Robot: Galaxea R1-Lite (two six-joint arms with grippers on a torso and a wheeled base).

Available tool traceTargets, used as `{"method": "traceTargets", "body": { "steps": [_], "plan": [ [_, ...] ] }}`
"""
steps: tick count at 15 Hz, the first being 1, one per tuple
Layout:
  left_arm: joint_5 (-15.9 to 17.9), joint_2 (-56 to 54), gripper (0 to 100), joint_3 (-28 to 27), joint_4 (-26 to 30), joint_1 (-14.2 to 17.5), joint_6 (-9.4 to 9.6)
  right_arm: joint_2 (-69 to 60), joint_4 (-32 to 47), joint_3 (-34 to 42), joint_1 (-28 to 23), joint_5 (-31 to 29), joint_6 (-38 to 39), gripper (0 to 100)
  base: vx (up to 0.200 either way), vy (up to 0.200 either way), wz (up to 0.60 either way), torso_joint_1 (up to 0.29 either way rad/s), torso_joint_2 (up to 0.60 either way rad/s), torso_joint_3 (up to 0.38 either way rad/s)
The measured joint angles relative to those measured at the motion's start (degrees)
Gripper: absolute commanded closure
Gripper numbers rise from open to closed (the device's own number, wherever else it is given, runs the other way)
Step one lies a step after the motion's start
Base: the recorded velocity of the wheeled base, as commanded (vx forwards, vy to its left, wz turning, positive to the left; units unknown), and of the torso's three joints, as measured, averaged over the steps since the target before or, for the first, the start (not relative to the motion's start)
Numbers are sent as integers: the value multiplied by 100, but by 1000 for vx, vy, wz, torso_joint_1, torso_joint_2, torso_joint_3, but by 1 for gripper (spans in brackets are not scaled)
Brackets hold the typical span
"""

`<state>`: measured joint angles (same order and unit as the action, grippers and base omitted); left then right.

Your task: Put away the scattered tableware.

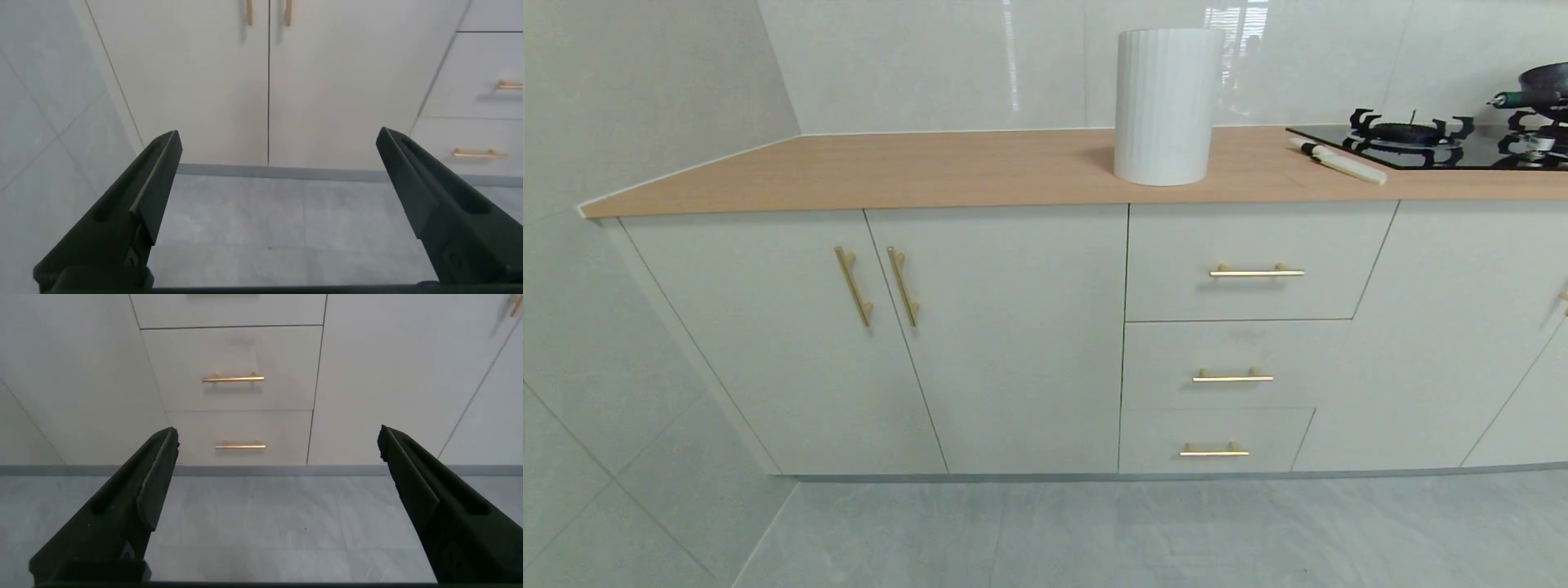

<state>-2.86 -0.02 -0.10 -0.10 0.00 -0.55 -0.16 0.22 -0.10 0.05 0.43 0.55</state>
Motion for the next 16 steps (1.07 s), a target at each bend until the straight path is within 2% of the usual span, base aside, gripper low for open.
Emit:
{"method": "traceTargets", "body": {
  "steps": [14, 16],
  "plan": [
    [0, 0, 0, 0, 2, 0, -2, 0, 5, 0, 5, 1, 7, 0, 200, 0, 0, 3, 2, 2],
    [0, 0, 0, 0, 2, 0, -5, 0, 5, 0, 0, 0, 7, 0, 0, 0, 0, 0, 0, 0]
  ]
}}
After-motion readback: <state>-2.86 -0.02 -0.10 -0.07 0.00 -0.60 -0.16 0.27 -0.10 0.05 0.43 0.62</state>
